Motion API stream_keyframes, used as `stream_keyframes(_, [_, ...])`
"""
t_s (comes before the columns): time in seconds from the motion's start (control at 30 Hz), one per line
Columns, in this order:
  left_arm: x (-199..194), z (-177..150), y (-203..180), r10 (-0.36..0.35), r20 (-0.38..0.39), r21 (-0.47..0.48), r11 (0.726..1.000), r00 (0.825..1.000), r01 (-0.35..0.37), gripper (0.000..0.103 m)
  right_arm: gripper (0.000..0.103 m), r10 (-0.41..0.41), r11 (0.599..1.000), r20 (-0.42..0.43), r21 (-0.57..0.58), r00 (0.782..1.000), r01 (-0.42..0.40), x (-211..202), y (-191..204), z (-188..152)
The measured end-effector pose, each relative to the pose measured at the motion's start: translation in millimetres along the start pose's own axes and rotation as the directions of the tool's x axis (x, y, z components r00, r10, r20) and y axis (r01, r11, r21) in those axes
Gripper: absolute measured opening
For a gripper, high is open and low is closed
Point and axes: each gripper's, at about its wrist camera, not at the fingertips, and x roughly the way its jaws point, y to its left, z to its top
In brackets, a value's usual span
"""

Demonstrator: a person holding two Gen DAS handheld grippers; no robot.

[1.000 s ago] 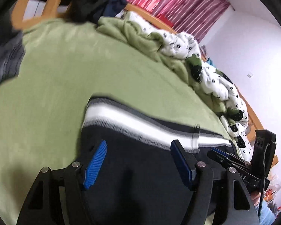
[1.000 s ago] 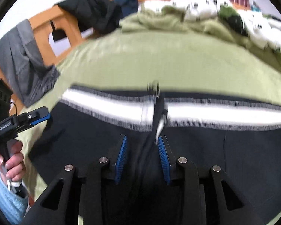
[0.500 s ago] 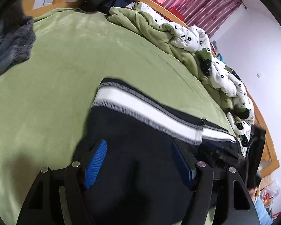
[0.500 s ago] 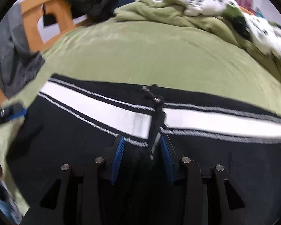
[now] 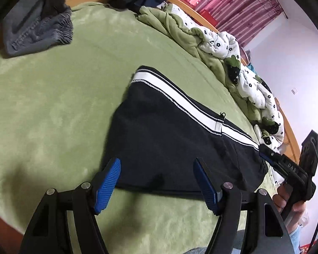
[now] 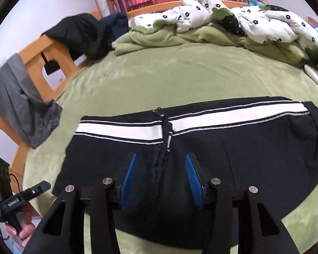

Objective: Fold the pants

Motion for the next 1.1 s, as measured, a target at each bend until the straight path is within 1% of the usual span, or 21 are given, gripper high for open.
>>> stream_keyframes(0.1, [-12.8,-6.5,1.0,-0.007,0.008,-0.011,1.0,1.0,0.007,0.068,0.047,0.019,1.0,-0.006,0.002,1.0,-0.019,-5.8,4.6,-5.4])
stream_keyframes(0.23, [-25.0,-14.5,-0.6,0.032,0.033,-0.018,0.999,0.999,-0.031,0.067,0.047,0.006,1.0,0.004,0.018,1.0,-0.006,-17.8,6.2,-15.6])
stream_keyframes(0.3, [-28.2,-18.0,-0.4,0.02,0.025,-0.02,1.0,1.0,-0.019,0.067,0.047,-0.012,1.0,0.026,0.026,1.0,0.011,-28.2,4.5,-19.6])
stream_keyframes(0.4, [-30.9,-23.9,-2.3,0.003,0.012,-0.02,1.0,1.0,-0.003,0.067,0.047,-0.054,0.998,0.08,0.048,0.995,0.051,-46.9,-2.4,-25.9])
stream_keyframes(0.47, [-33.0,-29.2,-4.7,-0.01,0.011,-0.015,1.0,1.0,0.01,0.067,0.047,-0.06,0.997,0.078,0.057,0.995,0.056,-54.7,-7.2,-29.9])
stream_keyframes(0.57, [-33.2,-36.9,-8.9,-0.026,0.0,-0.01,1.0,1.0,0.026,0.067,0.047,-0.107,0.994,0.067,0.042,0.992,0.105,-64.0,-10.5,-36.0])
stream_keyframes(0.63, [-31.0,-42.9,-10.4,-0.041,-0.017,-0.007,0.999,0.999,0.041,0.067,0.047,-0.096,0.995,0.07,0.04,0.993,0.093,-70.7,-12.7,-39.7])
stream_keyframes(0.7, [-28.7,-48.7,-11.2,-0.063,-0.026,-0.009,0.998,0.998,0.063,0.067,0.047,-0.071,0.996,0.071,0.061,0.995,0.067,-78.2,-17.9,-44.4])
stream_keyframes(0.73, [-26.0,-51.7,-11.2,-0.077,-0.028,-0.013,0.997,0.997,0.077,0.067,0.047,-0.072,0.995,0.067,0.071,0.995,0.067,-80.7,-21.1,-46.4])
stream_keyframes(0.8, [-21.4,-55.3,-10.2,-0.087,-0.029,-0.028,0.996,0.996,0.086,0.067,0.047,-0.082,0.994,0.063,0.082,0.995,0.076,-84.3,-24.4,-49.2])
stream_keyframes(0.9, [-13.1,-60.5,-4.5,-0.116,-0.026,-0.076,0.991,0.993,0.114,0.067,0.049,-0.079,0.994,0.082,0.079,0.994,0.073,-90.2,-26.9,-56.1])
stream_keyframes(1.0, [-5.0,-64.6,2.5,-0.136,-0.029,-0.114,0.985,0.99,0.132,0.067,0.05,-0.088,0.994,0.083,0.073,0.993,0.082,-86.7,-30.5,-66.1])
stream_keyframes(1.1, [-0.8,-67.6,7.2,-0.131,-0.005,-0.116,0.985,0.991,0.13,0.067,0.05,-0.074,0.995,0.057,0.077,0.996,0.07,-78.0,-35.8,-71.5])
